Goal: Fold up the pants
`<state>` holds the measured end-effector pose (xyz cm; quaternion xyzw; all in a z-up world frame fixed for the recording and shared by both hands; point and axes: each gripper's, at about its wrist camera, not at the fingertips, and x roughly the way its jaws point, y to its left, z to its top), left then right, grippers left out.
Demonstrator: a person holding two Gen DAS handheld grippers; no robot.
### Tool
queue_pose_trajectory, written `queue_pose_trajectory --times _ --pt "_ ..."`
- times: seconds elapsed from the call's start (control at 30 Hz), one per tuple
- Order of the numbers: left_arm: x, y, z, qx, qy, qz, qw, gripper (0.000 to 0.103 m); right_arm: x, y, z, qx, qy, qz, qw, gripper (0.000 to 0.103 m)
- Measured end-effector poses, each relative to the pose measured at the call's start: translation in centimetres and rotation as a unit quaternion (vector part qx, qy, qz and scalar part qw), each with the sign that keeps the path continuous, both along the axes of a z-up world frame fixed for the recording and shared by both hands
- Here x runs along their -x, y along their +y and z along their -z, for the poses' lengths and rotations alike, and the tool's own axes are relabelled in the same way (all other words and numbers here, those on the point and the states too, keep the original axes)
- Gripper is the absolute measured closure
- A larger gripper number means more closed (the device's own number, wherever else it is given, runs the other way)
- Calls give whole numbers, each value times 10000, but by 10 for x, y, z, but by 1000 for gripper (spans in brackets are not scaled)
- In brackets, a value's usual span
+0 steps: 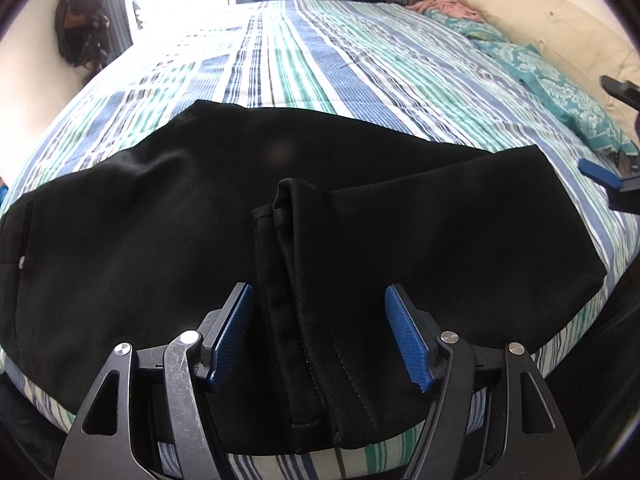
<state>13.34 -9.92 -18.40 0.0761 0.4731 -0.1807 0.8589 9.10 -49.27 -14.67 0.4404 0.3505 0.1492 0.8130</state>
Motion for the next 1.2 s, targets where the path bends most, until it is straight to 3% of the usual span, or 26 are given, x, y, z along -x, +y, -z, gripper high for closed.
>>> queue_pose_trajectory --times 0.13,0.17,0.3,0.43,0.53,0.6,0.7,0.8,0.9,1.0,1.2 --pt "-1 2 1 -37 -49 59 10000 27 -45 -15 63 -497 1087 -68 9928 6" --pt "0 3 1 -53 -76 65 9999 26 -45 -18 74 -575 1165 12 9915 10" --pt "2 8 1 -7 -73 98 9999 25 -24 -26 57 -787 794 358 9931 10" --pt "0 7 1 8 -30 82 10000 25 19 -16 24 -813 422 115 9957 9" --pt "-1 8 2 46 3 62 10000 25 52 -2 37 -596 668 95 9959 6" --pt "-2 8 2 47 15 48 10000 25 63 4 62 -430 1027 75 9938 14" --pt "0 8 1 28 13 38 10000 25 77 2 51 -312 685 378 9964 15" --pt "-1 7 2 7 15 14 10000 24 85 13 14 305 104 475 9984 15" --pt "0 6 2 -23 10 -15 10000 24 81 38 -8 1280 -158 352 9910 14" --pt "0 7 2 -25 2 -12 10000 24 69 61 -4 2076 -46 113 9781 14" --pt "0 7 2 -25 2 -14 10000 23 59 79 15 2627 147 -149 9647 14"
